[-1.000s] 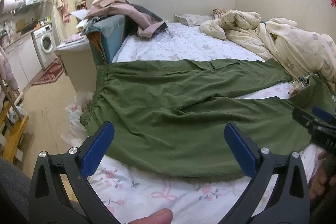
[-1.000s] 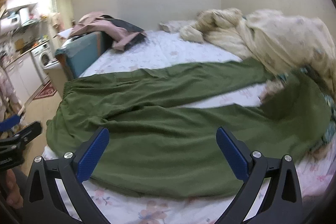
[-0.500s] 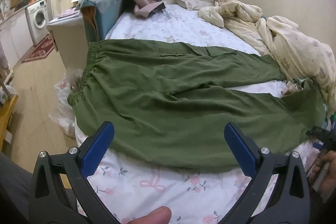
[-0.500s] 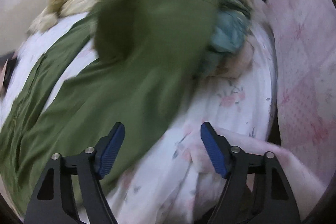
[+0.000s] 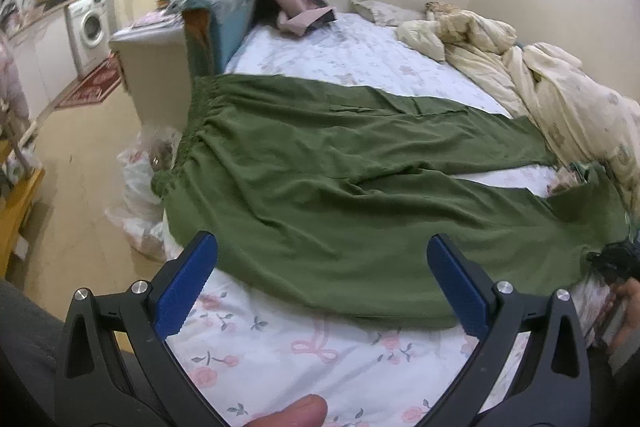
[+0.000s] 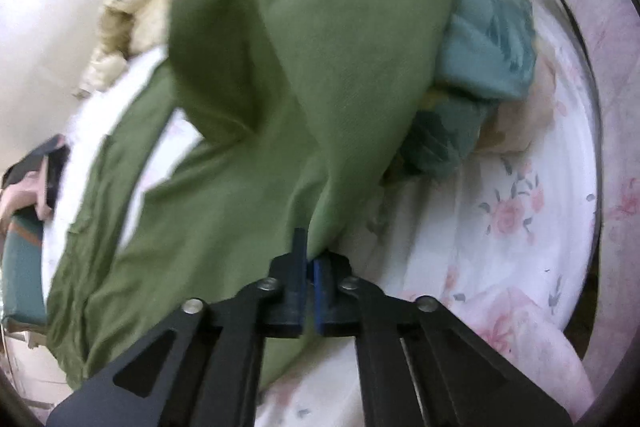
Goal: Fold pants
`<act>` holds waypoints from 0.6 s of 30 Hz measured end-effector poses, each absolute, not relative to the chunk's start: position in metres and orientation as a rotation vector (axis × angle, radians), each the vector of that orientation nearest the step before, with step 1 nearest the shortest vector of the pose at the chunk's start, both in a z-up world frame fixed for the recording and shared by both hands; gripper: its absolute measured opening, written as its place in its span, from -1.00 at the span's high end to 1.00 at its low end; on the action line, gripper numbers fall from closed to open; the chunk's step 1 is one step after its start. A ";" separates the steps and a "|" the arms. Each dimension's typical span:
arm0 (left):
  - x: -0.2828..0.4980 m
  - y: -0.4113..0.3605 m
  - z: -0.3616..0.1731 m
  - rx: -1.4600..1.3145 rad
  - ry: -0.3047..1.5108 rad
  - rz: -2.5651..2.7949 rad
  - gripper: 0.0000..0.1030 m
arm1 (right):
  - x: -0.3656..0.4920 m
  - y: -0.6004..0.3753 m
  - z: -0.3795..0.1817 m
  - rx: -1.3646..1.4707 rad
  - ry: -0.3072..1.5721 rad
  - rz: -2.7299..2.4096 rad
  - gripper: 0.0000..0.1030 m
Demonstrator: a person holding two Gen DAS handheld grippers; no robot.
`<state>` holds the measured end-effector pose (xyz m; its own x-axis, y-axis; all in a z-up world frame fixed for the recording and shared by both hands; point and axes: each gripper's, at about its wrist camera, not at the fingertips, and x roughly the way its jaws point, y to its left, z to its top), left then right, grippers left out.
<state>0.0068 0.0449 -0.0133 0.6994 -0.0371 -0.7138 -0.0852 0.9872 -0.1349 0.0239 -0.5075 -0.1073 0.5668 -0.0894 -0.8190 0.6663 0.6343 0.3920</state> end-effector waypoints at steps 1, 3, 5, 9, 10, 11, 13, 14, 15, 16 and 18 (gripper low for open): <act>0.008 0.049 -0.015 -0.182 0.807 0.032 -1.00 | 0.021 -0.505 -0.099 0.766 0.833 -0.485 1.00; 0.011 0.058 -0.017 -0.205 0.823 0.063 -1.00 | 0.021 -0.497 -0.078 0.746 0.778 -0.449 1.00; 0.014 0.068 -0.017 -0.197 0.823 0.117 -1.00 | 0.021 -0.491 -0.056 0.735 0.722 -0.399 1.00; 0.025 0.100 -0.027 -0.234 0.889 0.242 -1.00 | 0.027 -0.485 -0.020 0.687 0.667 -0.323 1.00; 0.029 0.111 -0.031 -0.244 0.910 0.287 -1.00 | 0.030 -0.486 -0.015 0.693 0.663 -0.310 1.00; 0.034 0.126 -0.037 -0.269 0.945 0.349 -1.00 | 0.034 -0.488 -0.014 0.707 0.661 -0.293 1.00; 0.038 0.152 -0.048 -0.331 0.988 0.429 -1.00 | 0.034 -0.491 -0.011 0.715 0.653 -0.274 1.00; 0.038 0.163 -0.054 -0.358 1.005 0.466 -1.00 | 0.036 -0.492 -0.011 0.715 0.643 -0.265 1.00; 0.039 0.177 -0.064 -0.392 1.028 0.513 -1.00 | 0.036 -0.492 -0.012 0.710 0.635 -0.260 1.00; 0.040 0.187 -0.072 -0.420 1.051 0.536 -0.98 | 0.031 -0.495 -0.013 0.715 0.631 -0.258 1.00; 0.046 0.205 -0.096 -0.510 1.114 0.568 -0.98 | 0.028 -0.501 -0.020 0.762 0.616 -0.253 1.00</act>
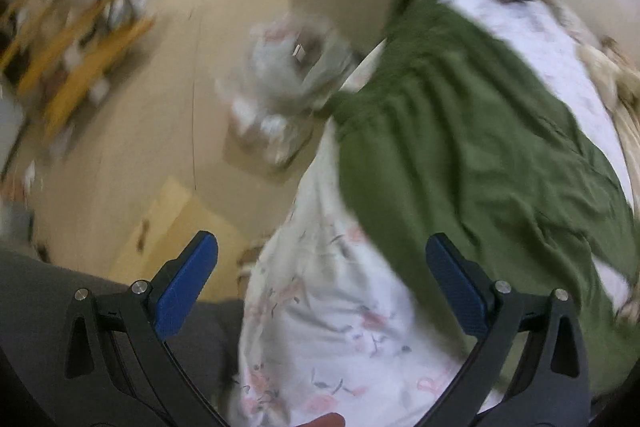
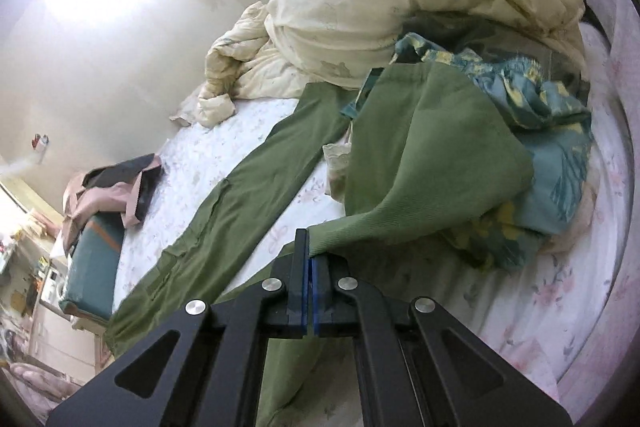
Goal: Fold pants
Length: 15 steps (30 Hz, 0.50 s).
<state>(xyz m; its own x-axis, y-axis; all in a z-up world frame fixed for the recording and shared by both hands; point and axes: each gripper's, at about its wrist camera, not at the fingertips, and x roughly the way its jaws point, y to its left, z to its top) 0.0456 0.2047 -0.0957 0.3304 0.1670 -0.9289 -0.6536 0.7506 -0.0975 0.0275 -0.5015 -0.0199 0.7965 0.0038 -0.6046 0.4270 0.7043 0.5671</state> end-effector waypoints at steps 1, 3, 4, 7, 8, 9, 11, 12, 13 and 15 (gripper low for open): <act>0.049 0.209 -0.103 -0.541 1.126 0.567 -0.98 | 0.027 -0.503 -0.022 0.772 0.611 -0.259 1.00; 0.059 0.218 -0.124 -0.584 1.149 0.580 -0.89 | 0.026 -0.505 -0.026 0.801 0.603 -0.263 1.00; 0.064 0.221 -0.135 -0.636 1.148 0.569 -0.84 | 0.027 -0.507 -0.027 0.812 0.598 -0.263 1.00; 0.086 0.222 -0.154 -0.715 1.166 0.523 -0.72 | 0.030 -0.507 -0.027 0.807 0.600 -0.262 1.00; 0.093 0.221 -0.160 -0.733 1.164 0.502 -0.59 | 0.030 -0.506 -0.028 0.800 0.603 -0.261 1.00; 0.100 0.221 -0.167 -0.751 1.171 0.468 -0.06 | 0.031 -0.506 -0.027 0.791 0.606 -0.261 1.00; 0.109 0.223 -0.176 -0.797 1.162 0.390 0.51 | 0.029 -0.506 -0.027 0.778 0.603 -0.264 1.00; 0.110 0.223 -0.174 -0.788 1.152 0.409 0.74 | 0.028 -0.507 -0.026 0.773 0.601 -0.268 1.00; 0.108 0.221 -0.167 -0.753 1.137 0.423 0.84 | 0.026 -0.508 -0.026 0.771 0.597 -0.272 1.00; 0.104 0.216 -0.154 -0.688 1.129 0.437 0.91 | 0.023 -0.511 -0.025 0.781 0.585 -0.272 1.00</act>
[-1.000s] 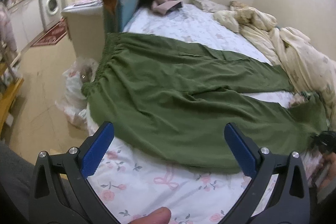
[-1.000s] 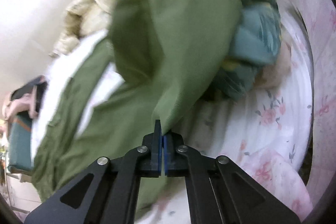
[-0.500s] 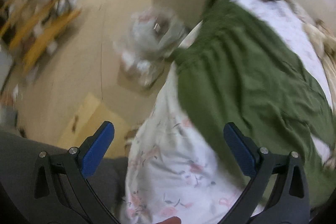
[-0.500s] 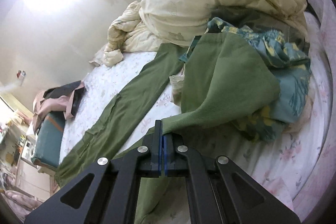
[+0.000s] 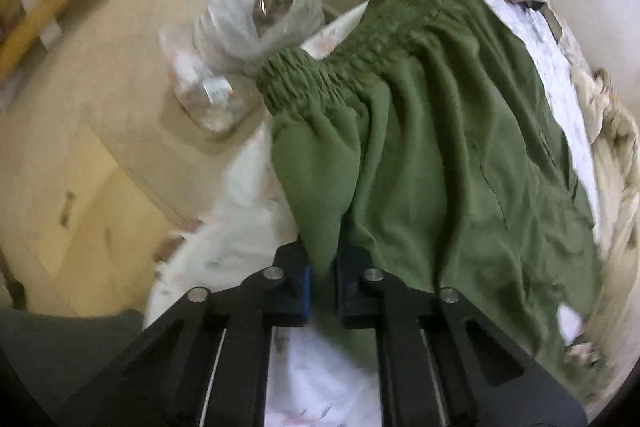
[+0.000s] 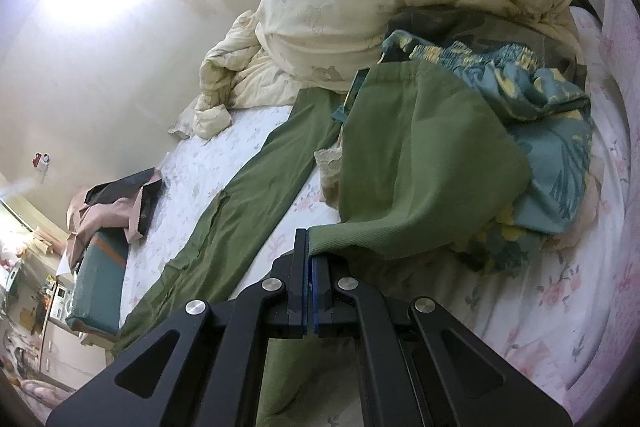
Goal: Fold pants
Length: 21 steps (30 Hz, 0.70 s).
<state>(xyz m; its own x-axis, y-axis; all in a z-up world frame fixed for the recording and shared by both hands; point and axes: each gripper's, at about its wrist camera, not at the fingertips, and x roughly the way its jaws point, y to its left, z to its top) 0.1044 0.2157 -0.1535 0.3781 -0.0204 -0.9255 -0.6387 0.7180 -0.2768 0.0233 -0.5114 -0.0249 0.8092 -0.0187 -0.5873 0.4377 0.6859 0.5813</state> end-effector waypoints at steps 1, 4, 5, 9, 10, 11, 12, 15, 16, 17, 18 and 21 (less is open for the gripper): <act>0.104 0.215 -0.149 -0.686 1.130 0.443 0.93 | 0.022 -0.513 -0.024 0.792 0.576 -0.270 1.00; 0.100 0.217 -0.131 -0.712 1.113 0.434 0.94 | 0.018 -0.515 -0.024 0.846 0.545 -0.253 1.00; 0.100 0.217 -0.123 -0.715 1.103 0.427 0.95 | 0.018 -0.515 -0.020 0.852 0.530 -0.252 1.00; 0.102 0.218 -0.082 -0.709 1.057 0.371 0.95 | 0.024 -0.511 0.009 0.851 0.489 -0.235 1.00; 0.105 0.218 -0.073 -0.701 1.056 0.370 0.95 | 0.027 -0.510 0.019 0.846 0.474 -0.235 1.00; 0.108 0.219 -0.061 -0.706 1.050 0.369 0.95 | 0.035 -0.510 0.033 0.850 0.460 -0.234 1.00; 0.110 0.220 -0.054 -0.710 1.044 0.363 0.95 | 0.042 -0.510 0.042 0.853 0.452 -0.238 1.00; 0.130 0.224 -0.030 -0.677 1.013 0.357 0.95 | 0.079 -0.512 0.066 0.831 0.461 -0.255 1.00; 0.141 0.225 -0.024 -0.654 1.006 0.357 0.95 | 0.091 -0.513 0.069 0.827 0.469 -0.264 1.00; 0.149 0.225 -0.022 -0.638 1.005 0.365 0.95 | 0.107 -0.514 0.073 0.812 0.481 -0.277 1.00; 0.161 0.227 -0.020 -0.625 1.009 0.372 0.95 | 0.123 -0.514 0.076 0.781 0.497 -0.296 1.00; 0.199 0.225 -0.016 -0.540 1.016 0.384 0.95 | 0.172 -0.516 0.075 0.699 0.536 -0.344 1.00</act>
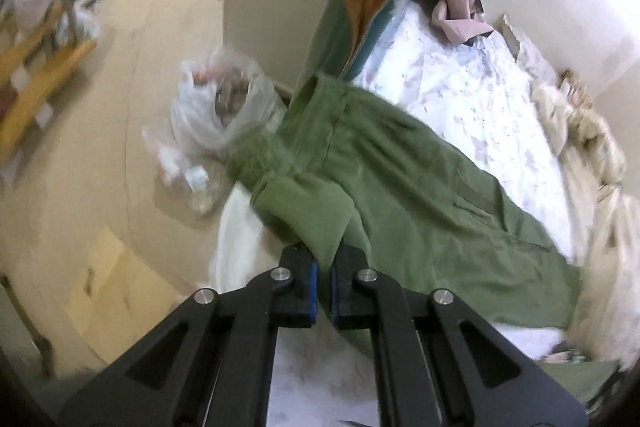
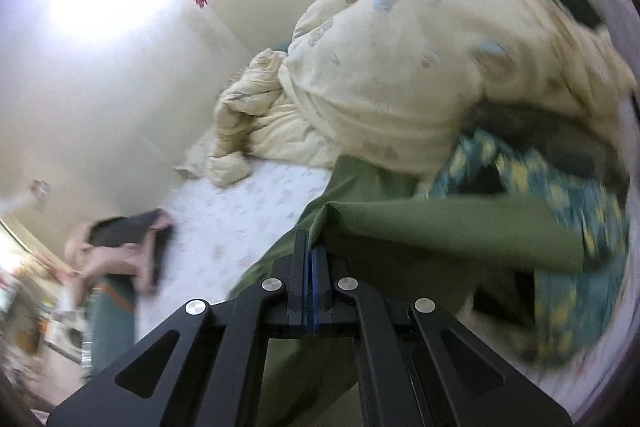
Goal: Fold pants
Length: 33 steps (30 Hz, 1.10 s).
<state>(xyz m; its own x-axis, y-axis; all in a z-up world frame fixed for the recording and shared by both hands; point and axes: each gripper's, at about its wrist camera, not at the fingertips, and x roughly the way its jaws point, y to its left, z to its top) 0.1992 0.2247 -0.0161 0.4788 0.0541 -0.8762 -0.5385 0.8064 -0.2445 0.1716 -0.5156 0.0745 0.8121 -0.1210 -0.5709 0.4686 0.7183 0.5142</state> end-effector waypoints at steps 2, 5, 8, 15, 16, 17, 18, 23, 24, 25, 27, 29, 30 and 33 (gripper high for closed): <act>0.232 0.221 -0.019 -0.465 1.032 0.392 0.95 | 0.211 -0.515 0.068 0.641 0.582 -0.351 1.00; 0.274 0.219 -0.024 -0.384 1.042 0.391 0.94 | 0.273 -0.508 0.047 0.545 0.666 -0.340 1.00; 0.327 0.205 -0.037 -0.226 1.058 0.379 0.94 | 0.347 -0.502 0.016 0.458 0.770 -0.317 1.00; 0.433 0.186 -0.087 0.018 1.094 0.393 0.93 | 0.479 -0.486 -0.050 0.275 0.929 -0.261 1.00; 0.446 0.182 -0.101 0.059 1.128 0.382 0.91 | 0.494 -0.484 -0.061 0.266 0.957 -0.250 1.00; 0.454 0.181 -0.109 0.073 1.145 0.377 0.87 | 0.509 -0.483 -0.076 0.264 0.995 -0.244 1.00; 0.462 0.182 -0.117 0.063 1.152 0.372 0.87 | 0.520 -0.483 -0.087 0.264 1.014 -0.242 1.00; 0.476 0.193 -0.132 -0.117 1.169 0.271 0.13 | 0.553 -0.483 -0.134 0.249 1.108 -0.214 0.38; 0.476 0.192 -0.132 -0.158 1.162 0.229 -0.17 | 0.553 -0.483 -0.136 0.237 1.110 -0.215 0.07; 0.476 0.192 -0.132 -0.181 1.152 0.201 -0.27 | 0.553 -0.483 -0.137 0.230 1.104 -0.208 -0.06; 0.474 0.188 -0.130 -0.183 1.138 0.177 -0.46 | 0.547 -0.484 -0.129 0.241 1.070 -0.120 -0.18; 0.467 0.184 -0.124 -0.196 1.118 0.162 -0.46 | 0.539 -0.487 -0.110 0.224 1.050 -0.013 -0.18; 0.463 0.181 -0.118 -0.210 1.095 0.158 -0.46 | 0.534 -0.489 -0.098 0.210 1.034 0.029 -0.18; 0.442 0.176 -0.099 -0.249 1.023 0.133 -0.47 | 0.510 -0.510 -0.056 0.161 0.965 0.027 -0.21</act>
<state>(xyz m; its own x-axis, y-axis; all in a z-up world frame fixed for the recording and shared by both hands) 0.4416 0.1764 -0.0994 0.5156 -0.0069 -0.8568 -0.2249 0.9638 -0.1431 0.5097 -0.5102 -0.0558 0.5701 0.0944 -0.8161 0.0486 0.9878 0.1481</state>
